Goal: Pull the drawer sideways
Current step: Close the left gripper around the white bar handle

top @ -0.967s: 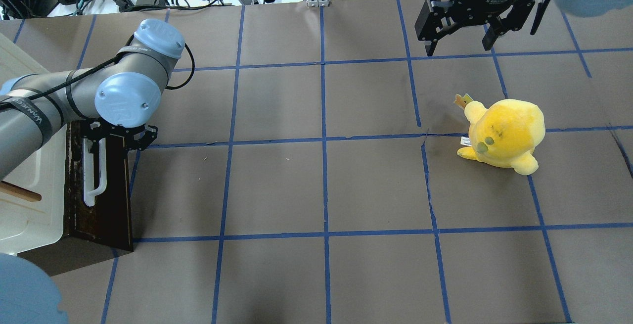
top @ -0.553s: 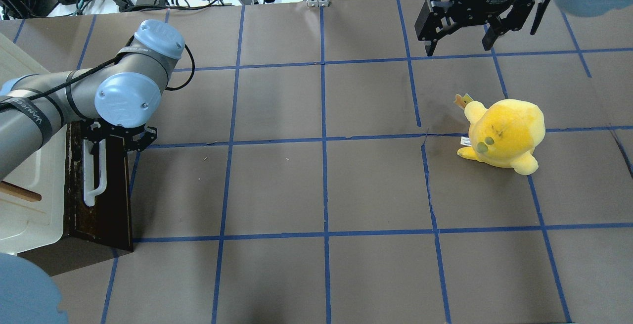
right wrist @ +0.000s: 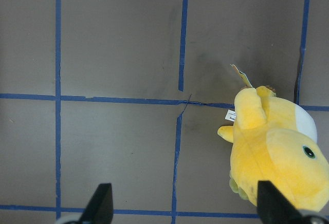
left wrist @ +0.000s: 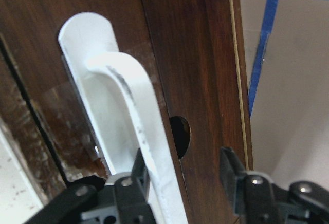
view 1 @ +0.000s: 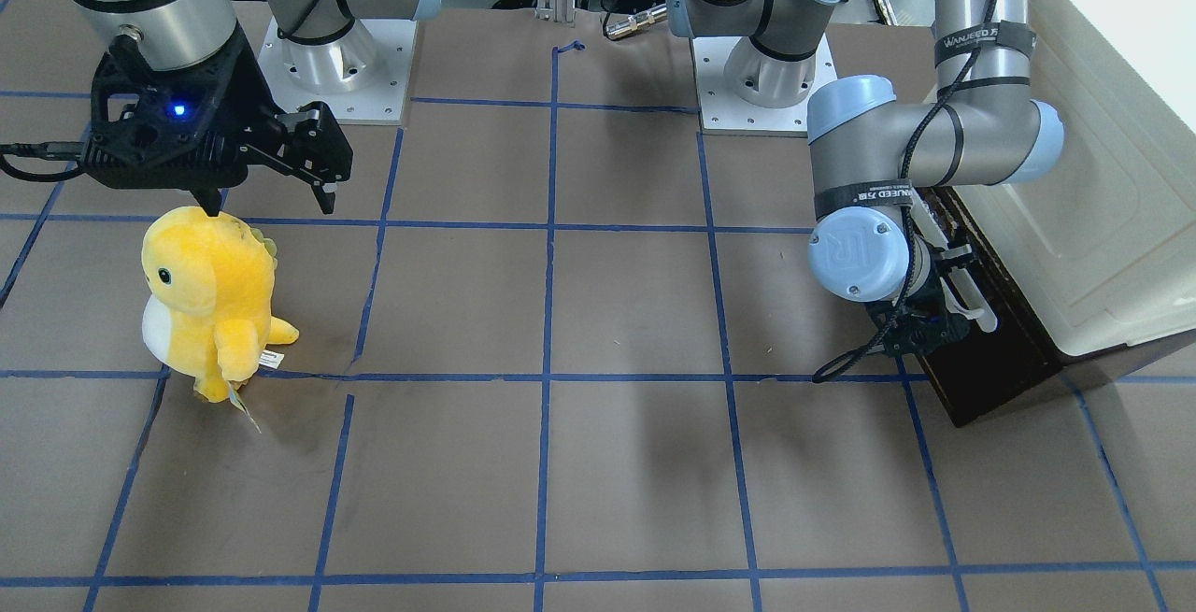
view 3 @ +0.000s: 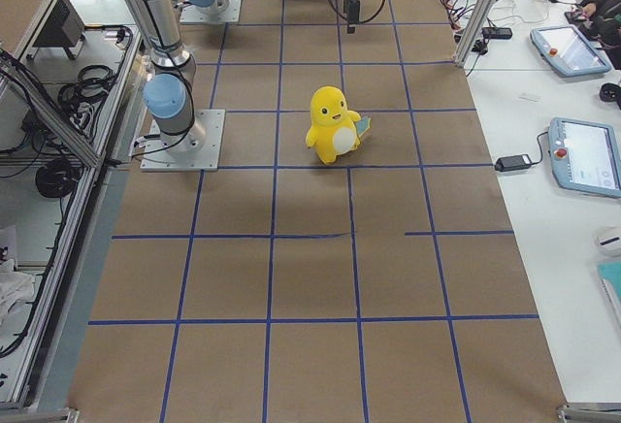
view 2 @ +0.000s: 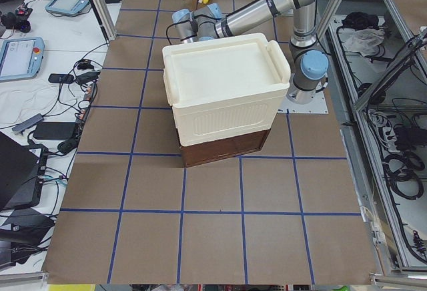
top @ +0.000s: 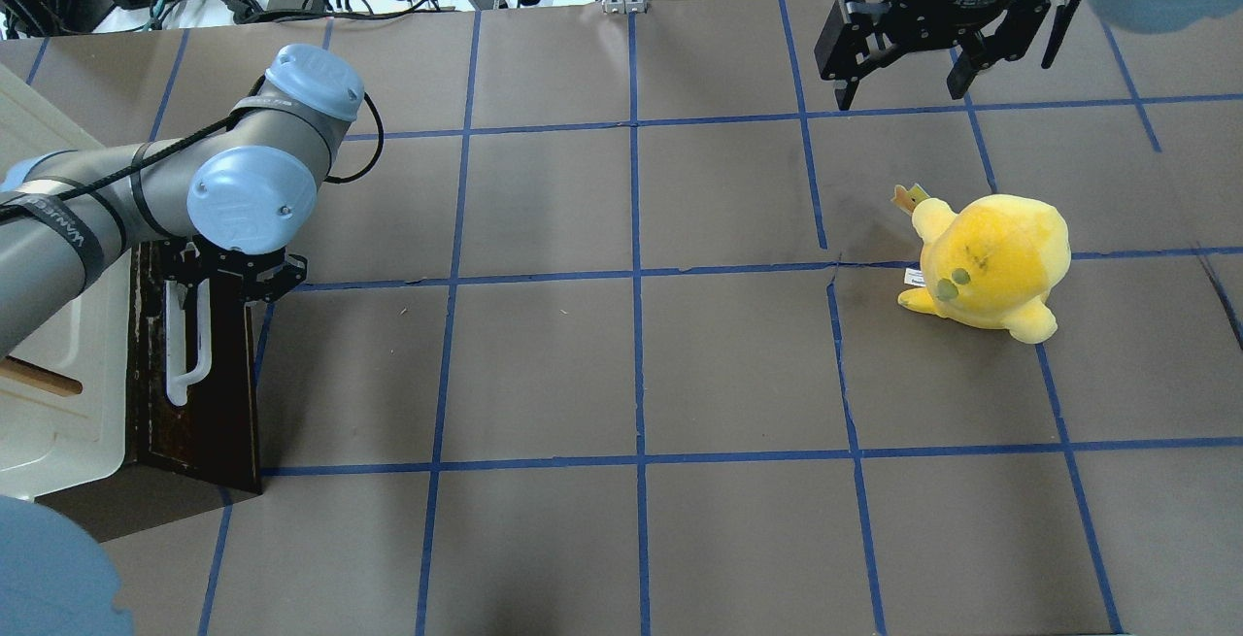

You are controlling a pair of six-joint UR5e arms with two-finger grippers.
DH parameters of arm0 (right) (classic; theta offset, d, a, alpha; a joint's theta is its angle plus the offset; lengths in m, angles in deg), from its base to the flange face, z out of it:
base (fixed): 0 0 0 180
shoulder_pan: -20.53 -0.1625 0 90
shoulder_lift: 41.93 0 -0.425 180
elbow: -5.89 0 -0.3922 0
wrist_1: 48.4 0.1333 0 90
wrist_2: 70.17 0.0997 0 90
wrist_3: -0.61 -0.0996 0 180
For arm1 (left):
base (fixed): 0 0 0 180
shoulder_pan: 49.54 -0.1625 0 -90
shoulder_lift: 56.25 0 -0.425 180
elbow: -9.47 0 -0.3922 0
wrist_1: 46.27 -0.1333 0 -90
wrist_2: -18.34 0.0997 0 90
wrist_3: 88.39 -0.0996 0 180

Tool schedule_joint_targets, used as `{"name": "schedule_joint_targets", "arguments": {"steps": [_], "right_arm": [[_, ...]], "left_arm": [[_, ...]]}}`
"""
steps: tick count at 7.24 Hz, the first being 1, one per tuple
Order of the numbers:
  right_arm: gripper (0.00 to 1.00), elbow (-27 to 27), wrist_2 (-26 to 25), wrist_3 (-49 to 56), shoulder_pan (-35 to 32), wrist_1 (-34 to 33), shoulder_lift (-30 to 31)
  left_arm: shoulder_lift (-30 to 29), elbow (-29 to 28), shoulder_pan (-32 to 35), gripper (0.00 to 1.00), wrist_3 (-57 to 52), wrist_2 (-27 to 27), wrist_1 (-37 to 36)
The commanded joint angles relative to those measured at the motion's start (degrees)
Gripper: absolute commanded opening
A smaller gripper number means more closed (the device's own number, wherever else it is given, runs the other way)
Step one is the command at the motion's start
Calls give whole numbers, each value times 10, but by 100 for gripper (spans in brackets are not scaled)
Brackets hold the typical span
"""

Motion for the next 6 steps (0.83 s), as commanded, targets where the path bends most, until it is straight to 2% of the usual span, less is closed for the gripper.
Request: {"name": "schedule_joint_targets", "arguments": {"steps": [1, 3, 4, 6], "right_arm": [[100, 0, 1, 0, 0, 0, 0], [100, 0, 1, 0, 0, 0, 0], [100, 0, 0, 0, 0, 0, 0], [100, 0, 0, 0, 0, 0, 0]], "left_arm": [[2, 0, 0, 29, 1, 1, -2], [6, -2, 0, 5, 2, 2, -3], [6, -3, 0, 0, 2, 3, -2], [7, -6, 0, 0, 2, 3, 1]]}}
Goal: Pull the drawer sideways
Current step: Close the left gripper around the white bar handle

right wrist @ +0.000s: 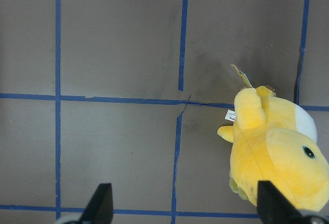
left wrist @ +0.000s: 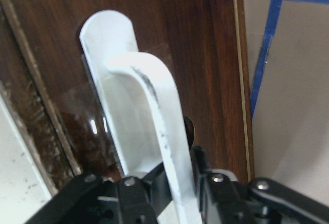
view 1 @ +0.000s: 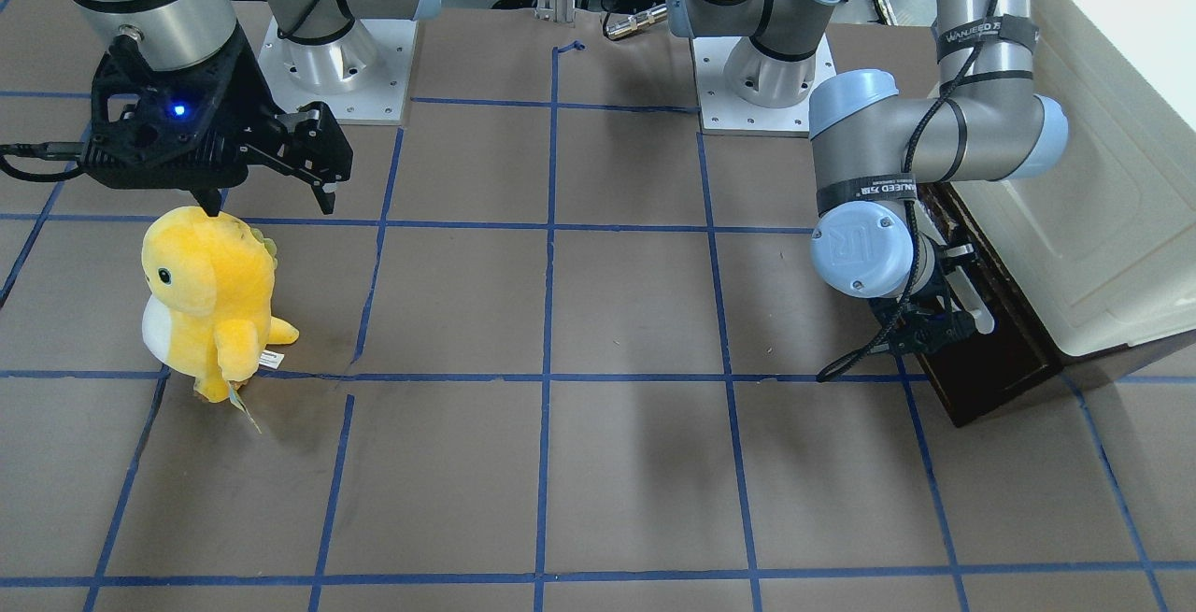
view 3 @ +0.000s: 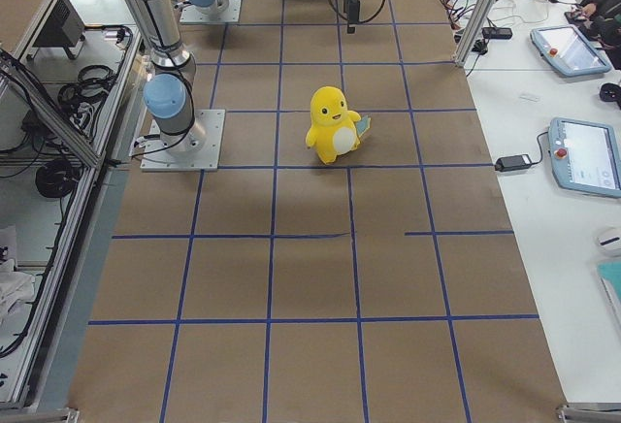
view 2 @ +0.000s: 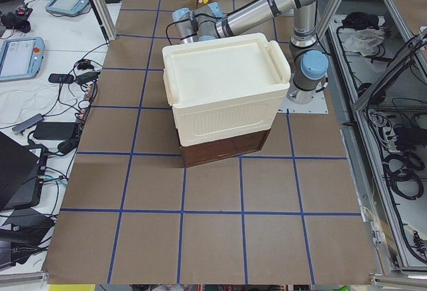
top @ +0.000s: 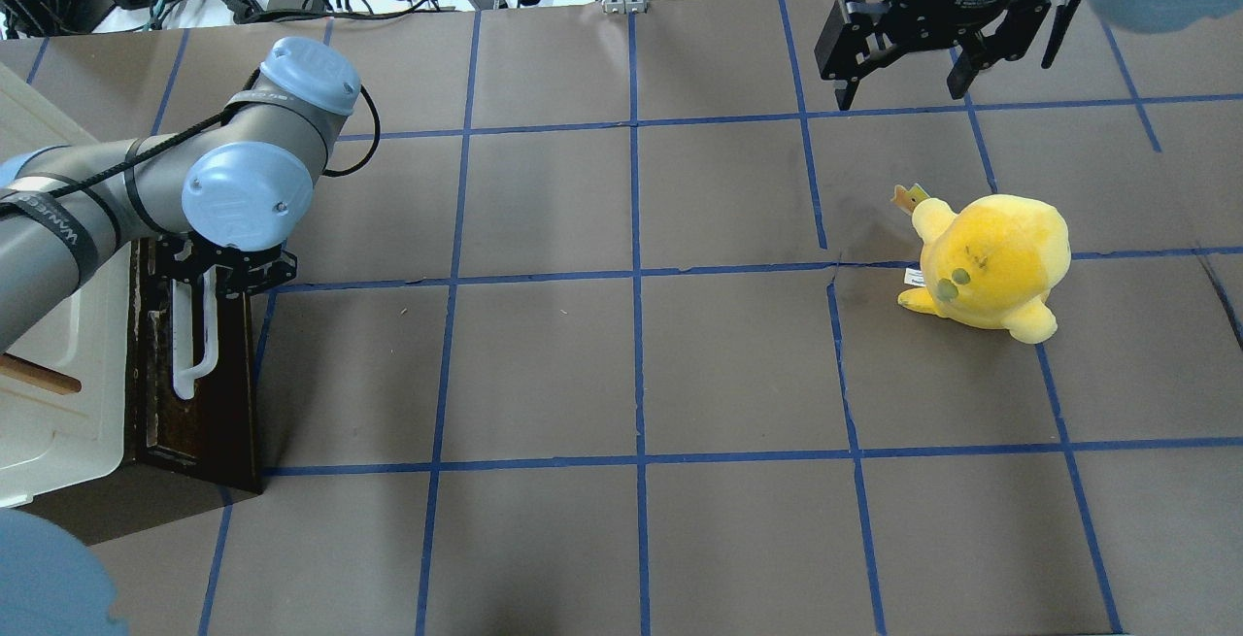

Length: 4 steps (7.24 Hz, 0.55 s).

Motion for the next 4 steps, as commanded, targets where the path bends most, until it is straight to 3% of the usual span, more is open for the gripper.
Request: {"name": "schedule_joint_targets", "arguments": {"steps": [1, 4], "right_arm": [[100, 0, 0, 0, 0, 0, 0], [100, 0, 1, 0, 0, 0, 0]], "left_arm": [[-2, -1, 0, 0, 0, 0, 2], [-10, -4, 5, 0, 18, 4, 2]]}}
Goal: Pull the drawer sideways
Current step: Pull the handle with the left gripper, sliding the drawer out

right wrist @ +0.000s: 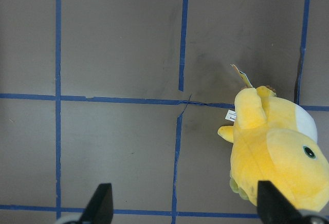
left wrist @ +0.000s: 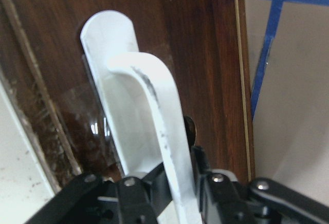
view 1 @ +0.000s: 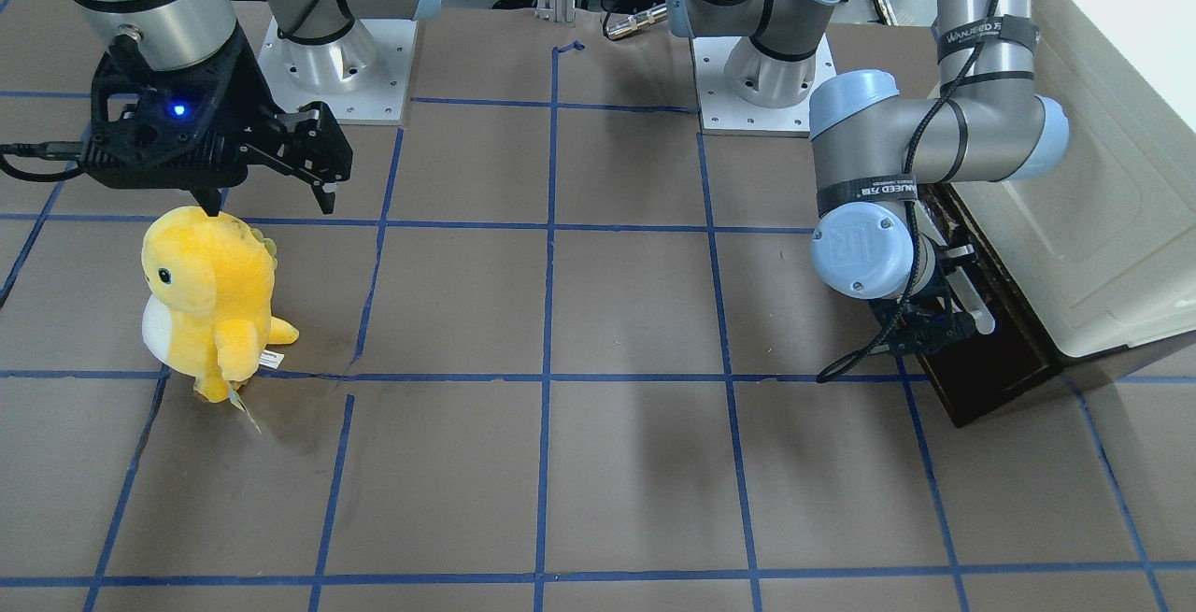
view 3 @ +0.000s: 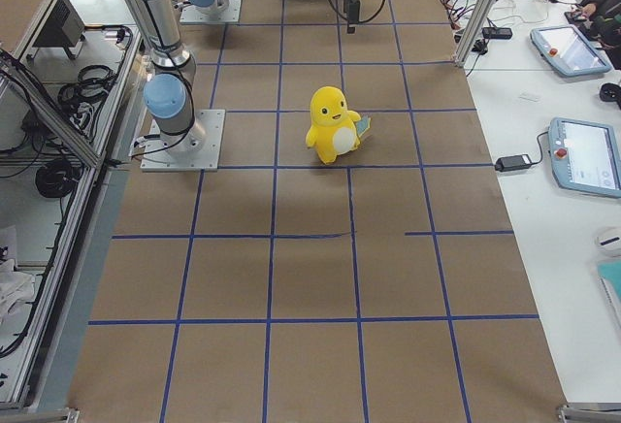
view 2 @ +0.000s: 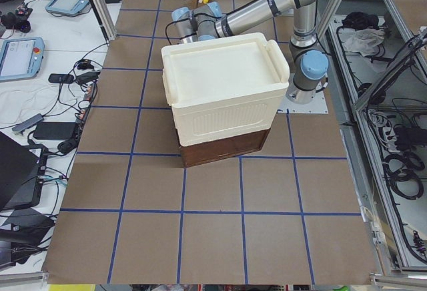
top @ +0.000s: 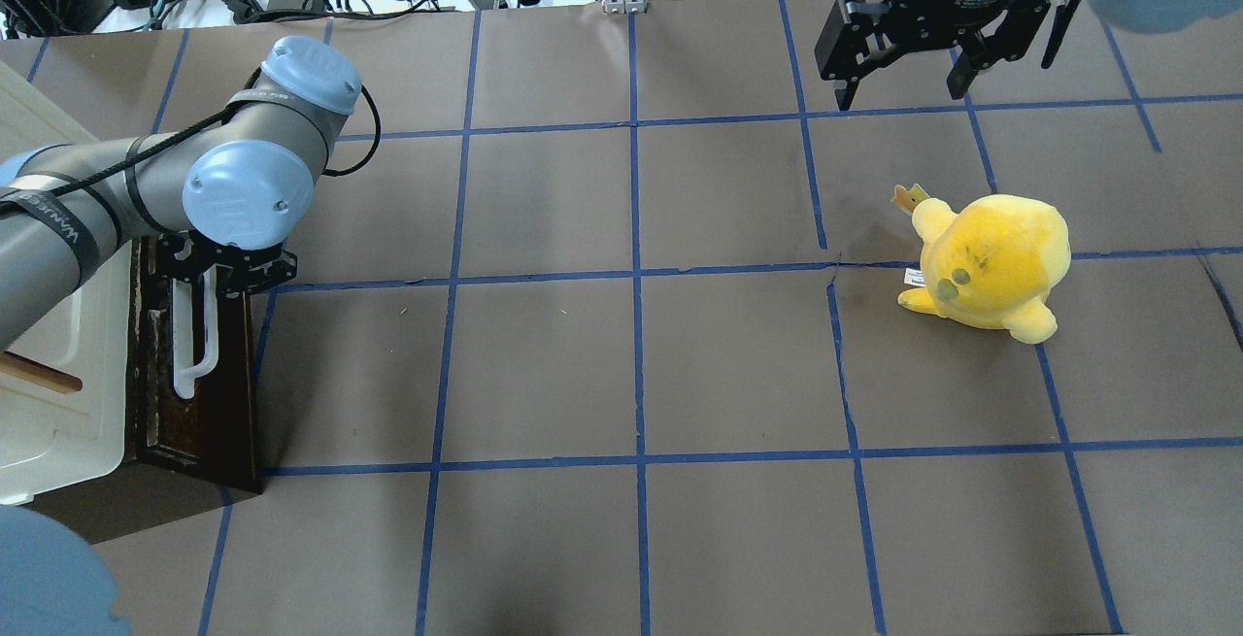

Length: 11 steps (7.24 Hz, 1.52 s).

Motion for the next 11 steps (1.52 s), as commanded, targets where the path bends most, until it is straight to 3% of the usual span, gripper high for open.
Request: {"name": "schedule_joint_targets", "arguments": {"steps": [1, 11], "right_arm": [[100, 0, -1, 0, 0, 0, 0], [100, 0, 0, 0, 0, 0, 0]], "left_arm": [[-4, -2, 5, 0, 11, 1, 1], [-7, -20, 37, 0, 58, 5, 27]]}}
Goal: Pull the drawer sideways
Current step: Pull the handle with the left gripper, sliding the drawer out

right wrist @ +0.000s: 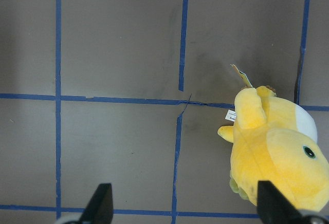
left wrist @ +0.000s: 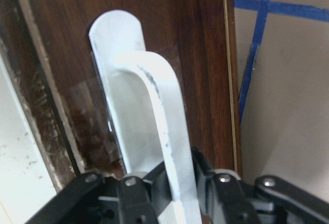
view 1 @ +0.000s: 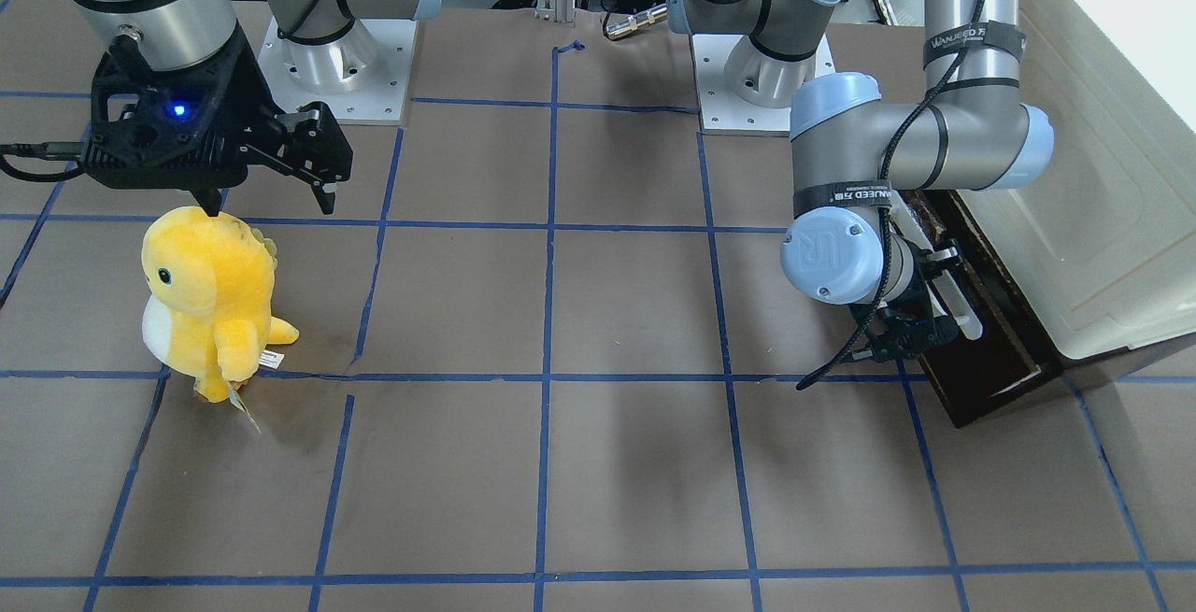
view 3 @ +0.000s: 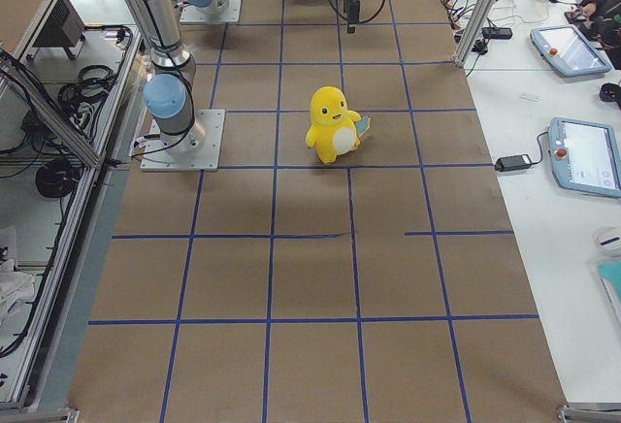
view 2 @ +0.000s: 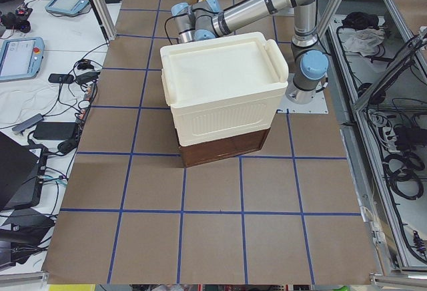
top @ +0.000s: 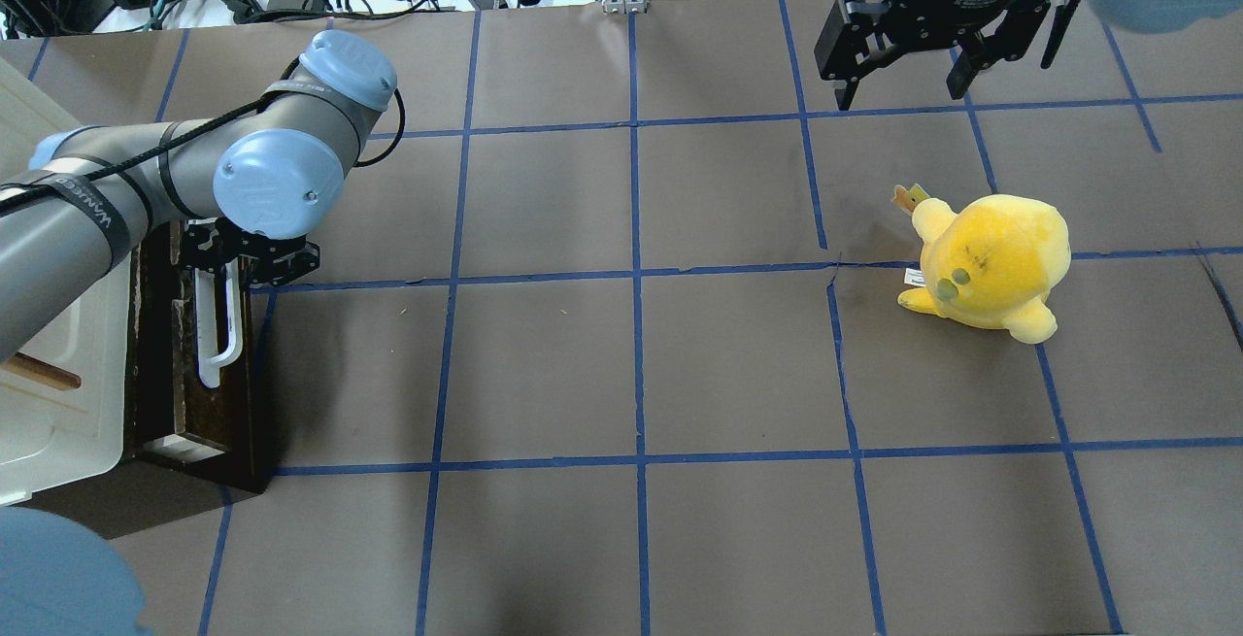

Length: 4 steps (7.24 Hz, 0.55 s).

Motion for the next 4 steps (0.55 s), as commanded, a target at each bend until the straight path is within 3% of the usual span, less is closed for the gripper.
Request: {"name": "schedule_joint_targets", "arguments": {"steps": [1, 4], "right_arm": [[100, 0, 0, 0, 0, 0, 0], [100, 0, -1, 0, 0, 0, 0]], "left_arm": [[-1, -1, 5, 0, 6, -1, 1], [-3, -7, 13, 0, 13, -3, 3]]}}
